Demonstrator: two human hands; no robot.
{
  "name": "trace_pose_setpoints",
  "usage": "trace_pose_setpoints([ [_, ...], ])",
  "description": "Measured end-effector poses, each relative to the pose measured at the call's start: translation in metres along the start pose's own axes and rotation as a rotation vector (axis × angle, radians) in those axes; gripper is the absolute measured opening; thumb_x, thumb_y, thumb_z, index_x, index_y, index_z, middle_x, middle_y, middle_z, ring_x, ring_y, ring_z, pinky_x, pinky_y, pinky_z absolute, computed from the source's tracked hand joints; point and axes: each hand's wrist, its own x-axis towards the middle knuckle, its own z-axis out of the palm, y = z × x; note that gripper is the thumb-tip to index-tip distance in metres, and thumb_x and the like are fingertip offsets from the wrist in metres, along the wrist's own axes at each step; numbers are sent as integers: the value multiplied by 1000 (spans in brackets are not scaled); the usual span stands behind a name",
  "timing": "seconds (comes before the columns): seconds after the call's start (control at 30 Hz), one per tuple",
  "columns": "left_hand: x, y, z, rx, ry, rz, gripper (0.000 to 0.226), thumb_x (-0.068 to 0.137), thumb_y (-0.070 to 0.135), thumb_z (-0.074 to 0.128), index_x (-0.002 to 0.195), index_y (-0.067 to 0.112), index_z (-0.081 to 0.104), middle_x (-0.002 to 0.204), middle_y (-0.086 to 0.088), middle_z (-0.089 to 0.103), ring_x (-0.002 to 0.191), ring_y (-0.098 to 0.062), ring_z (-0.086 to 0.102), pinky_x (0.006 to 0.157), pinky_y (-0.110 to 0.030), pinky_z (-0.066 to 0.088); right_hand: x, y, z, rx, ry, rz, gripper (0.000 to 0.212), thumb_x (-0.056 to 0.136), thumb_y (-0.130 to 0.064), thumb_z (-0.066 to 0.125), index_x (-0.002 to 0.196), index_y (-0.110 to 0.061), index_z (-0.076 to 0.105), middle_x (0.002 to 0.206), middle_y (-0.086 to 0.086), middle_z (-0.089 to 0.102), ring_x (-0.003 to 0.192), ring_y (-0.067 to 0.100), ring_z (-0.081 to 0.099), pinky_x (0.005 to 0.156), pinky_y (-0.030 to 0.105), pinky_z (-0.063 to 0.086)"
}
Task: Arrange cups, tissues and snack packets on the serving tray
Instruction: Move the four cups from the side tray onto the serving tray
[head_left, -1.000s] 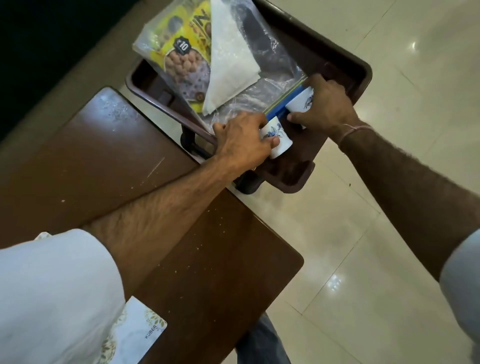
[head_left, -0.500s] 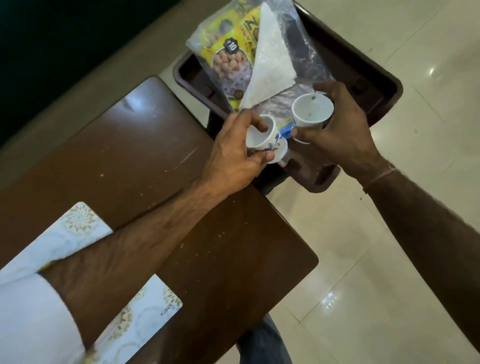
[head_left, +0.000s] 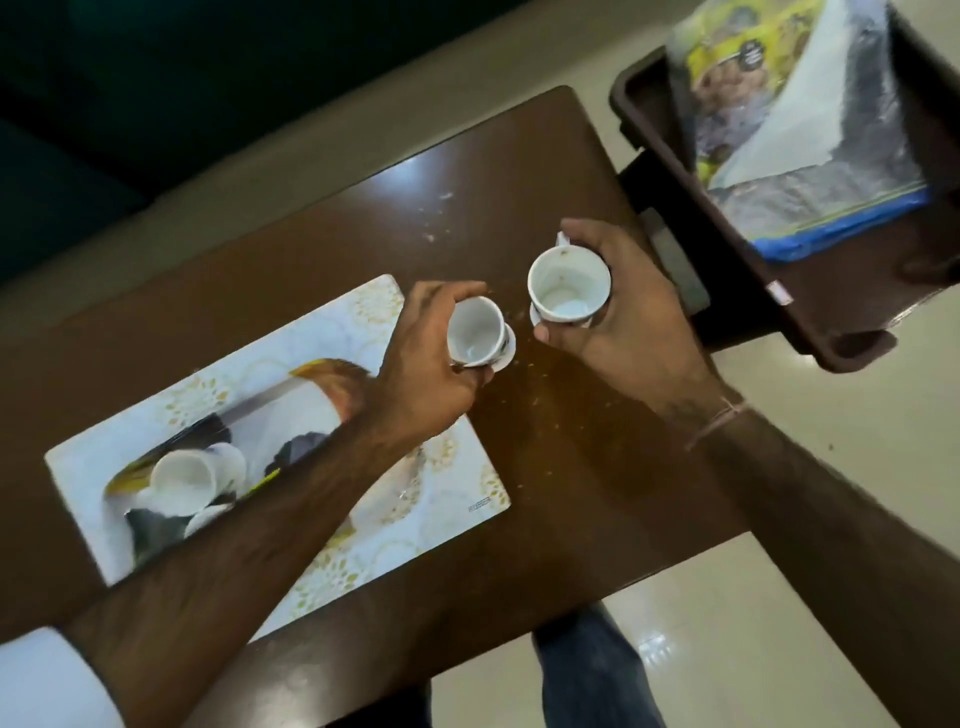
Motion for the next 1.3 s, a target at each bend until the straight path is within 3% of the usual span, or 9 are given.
trace_pose_setpoints([
  [0.13,-34,-47,-44,49,-34,-69,76,66,2,88,131,27,55,138,0,45,125,-14,45,91,-19,46,-23,-30,60,-33,-123,-5,89,67,-26,91,143,-28,44,141,-7,53,128,17,50,105,42,50],
  [0.2,-48,-69,-61,50,-77,-52,73,66,2,87,129,26,56,135,-1,44,123,-13,44,93,-21,45,-36,-40,85,-49,-173,-21,90,67,-25,91,144,-26,43,142,-7,52,128,17,50,105,41,50],
  [0.43,-84,-148,-105,205,-171,148,65,67,3,81,124,27,61,129,0,52,117,-19,45,95,-39,42,-81,-61,167,-79,-315,-49,90,72,-27,88,146,-27,38,145,-6,47,131,15,45,105,25,37],
  [0.57,-92,-173,-114,318,-228,260,64,64,8,87,120,25,64,128,-1,56,114,-25,50,92,-48,42,-102,-67,204,-140,-341,-57,90,74,-26,86,147,-20,35,146,4,44,132,25,45,109,33,38],
  [0.8,-103,-172,-137,252,-236,251,66,61,19,56,127,20,60,148,-8,45,136,-31,41,109,-46,32,-129,-70,244,-224,-240,-41,91,71,-21,87,143,-31,31,139,11,43,126,29,44,95,39,50],
  [0.9,-102,-174,-146,213,-21,100,53,67,25,64,120,21,58,129,-3,55,121,-26,53,101,-44,40,-136,-72,254,-248,-194,-5,91,71,-18,88,144,-29,34,140,12,41,128,30,42,96,41,51],
  [1.0,-97,-177,-146,444,45,-58,48,70,51,71,106,25,54,103,5,62,102,-21,57,89,-42,33,-143,-74,261,-262,-164,21,85,70,-14,88,140,-22,40,140,13,40,126,31,43,94,43,53],
  [1.13,-89,-172,-144,399,27,-48,29,75,32,70,100,24,56,81,11,68,87,-19,66,91,-40,35,-149,-78,265,-181,-152,55,83,68,-6,86,138,-17,42,136,12,39,123,28,43,96,41,49],
  [1.3,-78,-161,-148,248,-26,50,29,76,8,67,104,17,67,88,7,73,86,-21,69,92,-43,50,-152,-83,268,-155,-153,82,87,70,-7,85,143,-15,39,137,13,42,125,27,47,99,35,47],
])
